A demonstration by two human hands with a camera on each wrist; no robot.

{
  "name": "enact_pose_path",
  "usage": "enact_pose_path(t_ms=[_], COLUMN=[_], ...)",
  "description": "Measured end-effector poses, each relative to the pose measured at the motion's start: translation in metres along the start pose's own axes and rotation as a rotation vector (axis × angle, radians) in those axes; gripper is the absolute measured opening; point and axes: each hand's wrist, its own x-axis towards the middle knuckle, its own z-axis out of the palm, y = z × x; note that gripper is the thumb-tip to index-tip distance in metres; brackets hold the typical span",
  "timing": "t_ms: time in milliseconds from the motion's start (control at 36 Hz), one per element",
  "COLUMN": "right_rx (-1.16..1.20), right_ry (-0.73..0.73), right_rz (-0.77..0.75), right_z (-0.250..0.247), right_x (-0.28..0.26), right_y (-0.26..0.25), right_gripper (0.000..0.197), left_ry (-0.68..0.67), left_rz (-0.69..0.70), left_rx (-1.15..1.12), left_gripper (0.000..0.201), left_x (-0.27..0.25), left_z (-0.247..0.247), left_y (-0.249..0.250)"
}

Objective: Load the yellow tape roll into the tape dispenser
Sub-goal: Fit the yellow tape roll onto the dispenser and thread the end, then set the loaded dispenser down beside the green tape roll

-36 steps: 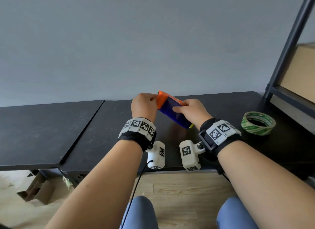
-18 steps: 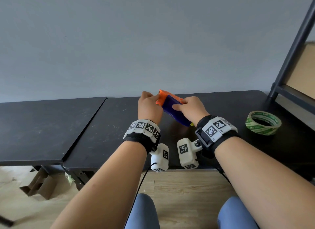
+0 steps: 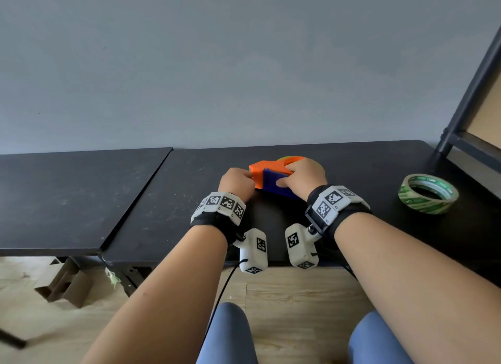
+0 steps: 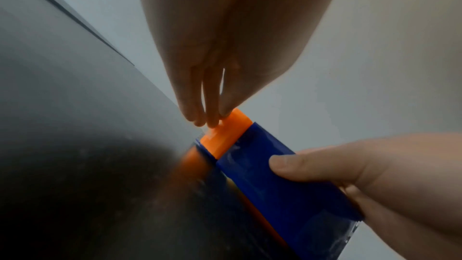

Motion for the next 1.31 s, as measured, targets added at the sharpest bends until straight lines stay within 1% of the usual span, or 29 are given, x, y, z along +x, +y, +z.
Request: enact_pose_path(t_ms=[83, 194, 306, 417, 528, 555, 611, 639, 694, 805, 833, 889, 944, 1028, 1139, 1194, 1250, 1305], right_rx=[-0.008, -0.05, -0.098, -0.169, -0.207, -0.213, -0.215, -0.214, -0.218, -0.19, -0.162, -0.086, -0.032, 0.022, 0.055, 0.046, 0.011, -0.034], right_ry=[-0.016, -0.027, -0.015, -0.035, -0.036, -0.033, -0.026, -0.026, -0.023, 0.057, 0.084, 0.108, 0.133, 0.184, 0.187, 0.215, 0.25, 0.285], right_rz=[-0.008, 0.007, -0.004, -0.004, -0.015, -0.017, -0.019, -0.02, -0.034, -0.093, -0.108, -0.115, -0.1, -0.039, 0.045, 0.089, 0.147, 0.207], right_z=[0.0, 0.0, 0.002, 0.001, 0.002, 0.002, 0.002, 0.001, 0.001, -0.004, -0.007, -0.013, -0.02, -0.032, -0.048, -0.054, -0.06, -0.067], right_x=[0.006, 0.012, 0.014, 0.012, 0.01, 0.009, 0.007, 0.005, 0.002, -0.007, -0.009, -0.016, -0.021, -0.03, -0.039, -0.045, -0.049, -0.054], right_y=[-0.002, -0.004, -0.004, -0.007, -0.008, -0.008, -0.008, -0.008, -0.008, -0.003, -0.001, 0.004, 0.01, 0.025, 0.05, 0.063, 0.076, 0.089], right_gripper=[0.047, 0.051, 0.049, 0.05, 0.044, 0.043, 0.042, 0.041, 0.038, 0.03, 0.032, 0.044, 0.048, 0.043, 0.053, 0.053, 0.051, 0.047], left_ry=[0.0, 0.006, 0.007, 0.007, 0.046, 0.062, 0.079, 0.078, 0.064, 0.078, 0.078, 0.07, 0.068, 0.041, -0.005, -0.038, -0.076, -0.09], left_rz=[-0.012, -0.022, -0.046, -0.059, -0.081, -0.085, -0.083, -0.082, -0.081, -0.05, -0.043, -0.028, -0.004, 0.043, 0.109, 0.154, 0.182, 0.228], left_rx=[-0.025, -0.016, 0.043, 0.101, 0.127, 0.122, 0.127, 0.131, 0.155, 0.163, 0.15, 0.126, 0.106, 0.083, 0.081, 0.12, 0.165, 0.192], left_gripper=[0.043, 0.045, 0.047, 0.037, 0.021, 0.023, 0.036, 0.039, 0.032, 0.03, 0.029, 0.025, 0.034, 0.04, 0.049, 0.052, 0.047, 0.028], left_x=[0.001, 0.002, 0.002, 0.001, 0.0, -0.001, -0.003, -0.005, -0.011, -0.018, -0.019, -0.023, -0.03, -0.037, -0.044, -0.044, -0.046, -0.047], left_z=[-0.002, -0.003, -0.004, -0.006, -0.006, -0.007, -0.008, -0.009, -0.012, -0.017, -0.017, -0.017, -0.015, -0.007, 0.009, 0.018, 0.028, 0.038], left_y=[-0.001, 0.001, 0.005, 0.008, 0.004, 0.003, 0.002, 0.003, 0.005, 0.01, 0.012, 0.017, 0.027, 0.041, 0.063, 0.076, 0.089, 0.102])
